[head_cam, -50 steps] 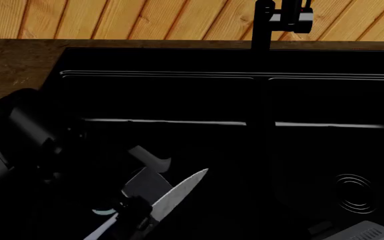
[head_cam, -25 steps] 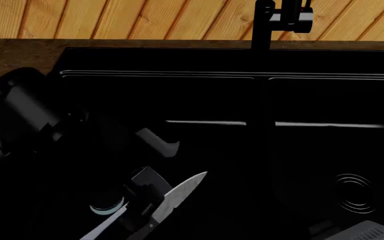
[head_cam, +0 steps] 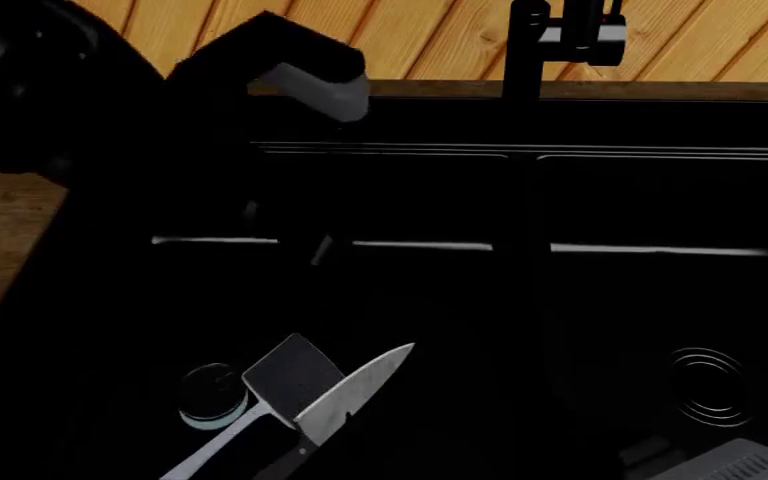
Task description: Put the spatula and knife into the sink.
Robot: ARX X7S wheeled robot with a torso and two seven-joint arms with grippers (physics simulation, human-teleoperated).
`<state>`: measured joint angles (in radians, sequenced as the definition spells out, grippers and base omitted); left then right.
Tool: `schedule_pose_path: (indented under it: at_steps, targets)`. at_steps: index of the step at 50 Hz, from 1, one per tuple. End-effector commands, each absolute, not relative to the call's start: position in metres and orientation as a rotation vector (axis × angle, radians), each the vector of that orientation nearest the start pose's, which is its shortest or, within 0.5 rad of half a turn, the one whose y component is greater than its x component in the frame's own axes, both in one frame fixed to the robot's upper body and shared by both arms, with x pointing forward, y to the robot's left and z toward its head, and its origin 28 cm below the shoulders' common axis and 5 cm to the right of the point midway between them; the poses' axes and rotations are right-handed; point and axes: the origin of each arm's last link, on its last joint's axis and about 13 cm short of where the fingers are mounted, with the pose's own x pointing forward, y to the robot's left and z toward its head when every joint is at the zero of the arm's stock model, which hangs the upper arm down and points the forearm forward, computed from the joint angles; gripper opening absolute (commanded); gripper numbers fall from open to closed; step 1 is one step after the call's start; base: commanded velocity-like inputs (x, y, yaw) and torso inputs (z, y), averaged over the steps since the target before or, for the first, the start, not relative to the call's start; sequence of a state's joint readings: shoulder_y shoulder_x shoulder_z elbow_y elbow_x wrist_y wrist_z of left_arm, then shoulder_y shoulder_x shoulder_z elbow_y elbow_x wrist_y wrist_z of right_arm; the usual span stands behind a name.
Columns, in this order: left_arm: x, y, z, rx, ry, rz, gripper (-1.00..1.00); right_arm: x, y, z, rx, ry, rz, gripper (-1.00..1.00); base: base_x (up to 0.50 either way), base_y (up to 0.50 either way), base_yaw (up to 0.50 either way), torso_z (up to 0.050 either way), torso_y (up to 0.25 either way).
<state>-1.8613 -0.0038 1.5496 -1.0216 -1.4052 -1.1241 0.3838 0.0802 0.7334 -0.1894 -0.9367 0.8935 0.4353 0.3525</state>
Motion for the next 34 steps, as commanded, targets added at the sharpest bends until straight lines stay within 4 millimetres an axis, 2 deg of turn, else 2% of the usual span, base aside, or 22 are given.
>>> schedule_pose_path:
  at_steps: [1, 5, 14, 34]
  targets:
    - [0.376, 0.153, 0.363, 0.304, 0.721, -0.668, 1.0, 0.15, -0.114, 0.177, 0.051, -0.176, 0.47, 1.0, 0.0, 0.0, 0.0, 0.0, 0.0]
    - [0.374, 0.154, 0.373, 0.302, 0.684, -0.666, 1.0, 0.15, -0.115, 0.177, 0.052, -0.178, 0.469, 1.0, 0.0, 0.0, 0.0, 0.0, 0.0]
    - [0.349, 0.171, 0.382, 0.288, 0.61, -0.647, 1.0, 0.148, -0.116, 0.177, 0.052, -0.18, 0.459, 1.0, 0.0, 0.0, 0.0, 0.0, 0.0]
    - [0.291, 0.224, 0.368, 0.224, 0.549, -0.525, 1.0, 0.149, -0.116, 0.181, 0.04, -0.186, 0.457, 1.0, 0.0, 0.0, 0.0, 0.0, 0.0]
